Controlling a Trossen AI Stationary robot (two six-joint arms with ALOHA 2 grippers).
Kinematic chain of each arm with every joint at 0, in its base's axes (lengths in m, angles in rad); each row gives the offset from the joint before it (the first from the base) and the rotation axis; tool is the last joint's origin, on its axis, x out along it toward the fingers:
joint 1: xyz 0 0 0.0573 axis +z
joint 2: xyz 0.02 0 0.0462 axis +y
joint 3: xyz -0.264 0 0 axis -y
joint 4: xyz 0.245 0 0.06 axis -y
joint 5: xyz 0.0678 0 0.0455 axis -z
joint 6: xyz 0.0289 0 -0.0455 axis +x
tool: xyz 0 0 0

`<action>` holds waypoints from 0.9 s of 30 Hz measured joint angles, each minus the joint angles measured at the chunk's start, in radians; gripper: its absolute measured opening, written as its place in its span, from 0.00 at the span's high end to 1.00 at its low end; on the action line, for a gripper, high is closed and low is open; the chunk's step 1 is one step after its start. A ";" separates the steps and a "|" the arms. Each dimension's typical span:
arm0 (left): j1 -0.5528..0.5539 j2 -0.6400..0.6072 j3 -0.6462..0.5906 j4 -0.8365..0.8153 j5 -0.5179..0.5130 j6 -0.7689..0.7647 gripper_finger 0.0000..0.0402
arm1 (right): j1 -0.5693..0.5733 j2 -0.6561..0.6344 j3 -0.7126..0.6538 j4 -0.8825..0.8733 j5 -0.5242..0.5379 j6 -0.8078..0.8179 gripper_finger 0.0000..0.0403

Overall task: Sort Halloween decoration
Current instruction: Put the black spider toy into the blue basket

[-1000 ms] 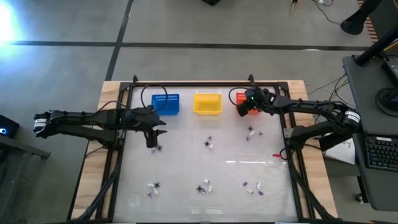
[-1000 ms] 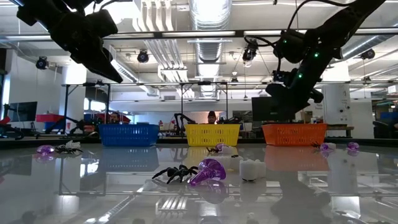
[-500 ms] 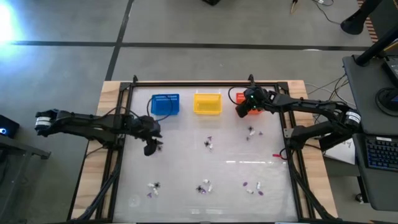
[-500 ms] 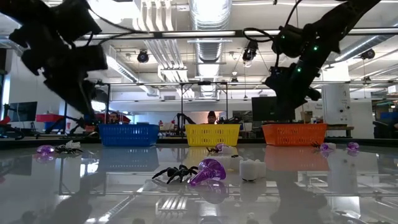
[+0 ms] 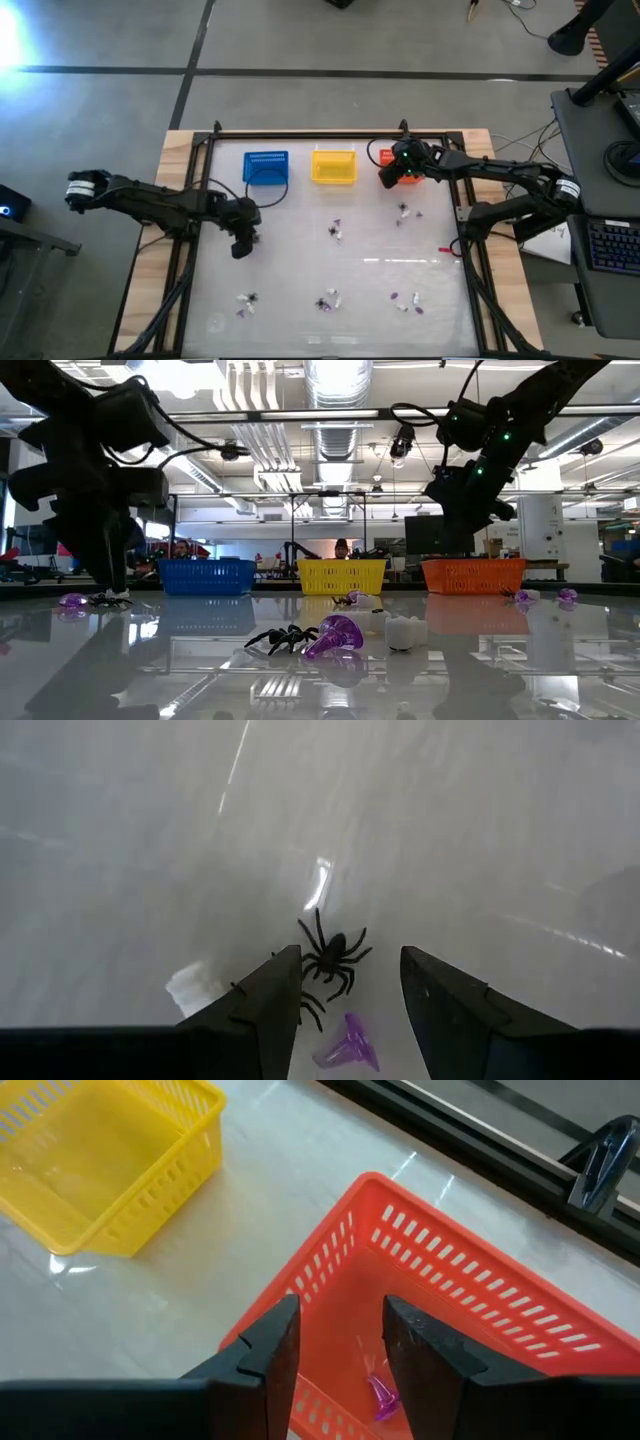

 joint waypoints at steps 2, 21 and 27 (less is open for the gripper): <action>-0.002 0.027 0.001 0.001 0.000 0.000 0.61 | 0.000 0.000 0.000 0.000 0.000 0.000 0.66; -0.001 0.160 0.011 0.063 -0.036 -0.008 0.70 | 0.000 0.000 0.000 0.000 0.000 -0.001 0.65; -0.006 0.160 0.009 0.061 -0.041 -0.015 0.83 | 0.000 0.000 0.000 0.000 0.000 -0.002 0.65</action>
